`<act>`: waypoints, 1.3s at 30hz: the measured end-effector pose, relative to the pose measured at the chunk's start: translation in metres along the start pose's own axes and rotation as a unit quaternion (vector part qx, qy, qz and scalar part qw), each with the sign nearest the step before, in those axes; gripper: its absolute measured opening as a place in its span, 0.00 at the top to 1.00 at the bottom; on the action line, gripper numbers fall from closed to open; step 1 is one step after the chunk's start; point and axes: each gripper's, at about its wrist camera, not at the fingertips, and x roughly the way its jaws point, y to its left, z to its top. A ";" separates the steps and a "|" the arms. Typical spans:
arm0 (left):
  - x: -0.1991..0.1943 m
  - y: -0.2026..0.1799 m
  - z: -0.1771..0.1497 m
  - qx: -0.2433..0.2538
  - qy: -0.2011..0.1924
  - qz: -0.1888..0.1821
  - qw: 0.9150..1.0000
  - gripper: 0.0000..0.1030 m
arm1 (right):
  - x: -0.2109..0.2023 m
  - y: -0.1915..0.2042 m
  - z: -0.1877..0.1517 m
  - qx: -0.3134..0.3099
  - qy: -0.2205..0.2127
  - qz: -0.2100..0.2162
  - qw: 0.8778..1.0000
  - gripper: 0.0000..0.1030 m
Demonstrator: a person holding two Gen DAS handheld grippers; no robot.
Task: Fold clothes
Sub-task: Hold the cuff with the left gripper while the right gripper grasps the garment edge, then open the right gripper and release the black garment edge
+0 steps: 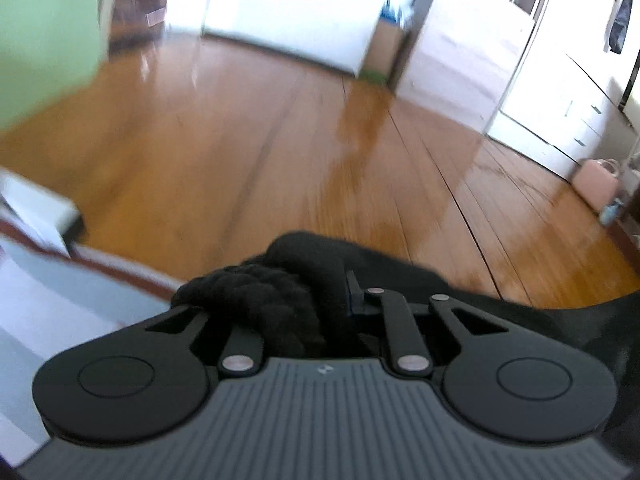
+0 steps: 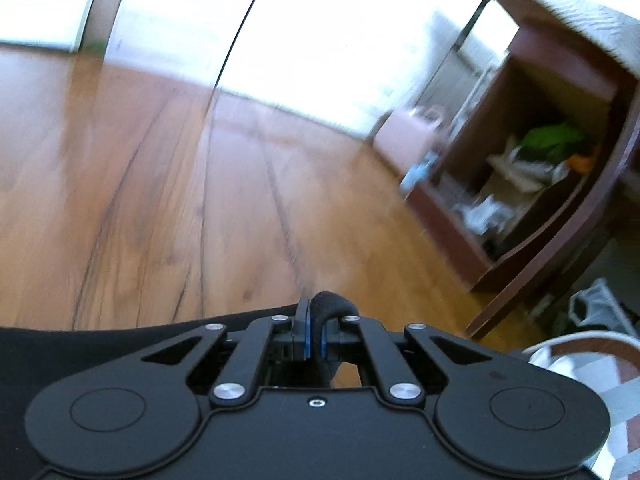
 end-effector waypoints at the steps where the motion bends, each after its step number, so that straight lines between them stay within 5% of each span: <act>1: -0.008 -0.001 0.003 0.001 -0.015 0.003 1.000 0.86 | -0.006 -0.003 0.005 0.006 -0.013 -0.002 1.000 0.97; 11: -0.059 -0.008 0.051 0.025 -0.099 0.005 0.995 0.87 | -0.036 -0.052 0.085 0.041 -0.105 -0.044 0.993 0.97; 16: -0.015 -0.004 0.066 -0.036 -0.032 -0.011 0.999 0.79 | 0.042 -0.051 0.120 0.060 -0.010 -0.048 0.997 0.87; 17: -0.002 -0.003 0.062 -0.048 -0.007 -0.007 0.999 0.77 | 0.055 -0.041 0.115 0.061 0.021 -0.046 0.997 0.84; 19: 0.020 -0.004 0.044 -0.046 0.045 0.030 0.997 0.56 | 0.073 -0.019 0.100 0.074 0.071 -0.037 0.994 0.75; 21: 0.033 -0.004 0.025 -0.045 0.084 0.051 0.994 0.56 | 0.081 0.004 0.078 0.089 0.096 -0.022 0.991 0.49; 23: 0.031 0.003 0.003 -0.058 0.084 0.047 0.994 0.52 | 0.080 0.029 0.054 0.065 0.104 -0.021 0.992 0.36; 28: 0.028 0.035 -0.014 -0.111 0.080 0.031 0.990 0.40 | 0.077 0.045 0.021 0.025 0.126 -0.010 0.992 0.36; 34: 0.034 0.047 -0.022 -0.122 0.078 0.020 0.989 0.31 | 0.073 -0.014 0.003 0.140 0.138 -0.050 0.979 0.28; 36: 0.034 0.048 -0.026 -0.124 0.082 0.007 0.989 0.36 | 0.075 -0.035 -0.008 0.197 0.149 -0.053 0.968 0.23; 37: 0.034 0.045 -0.025 -0.110 0.086 -0.003 0.990 0.65 | 0.077 -0.041 -0.015 0.214 0.154 -0.051 0.963 0.23; 38: 0.034 0.042 -0.024 -0.095 0.090 -0.011 0.991 0.79 | 0.080 -0.045 -0.022 0.227 0.157 -0.049 0.960 0.23; 39: 0.032 0.037 -0.021 -0.078 0.090 -0.007 0.993 0.82 | 0.082 -0.050 -0.029 0.241 0.161 -0.046 0.956 0.23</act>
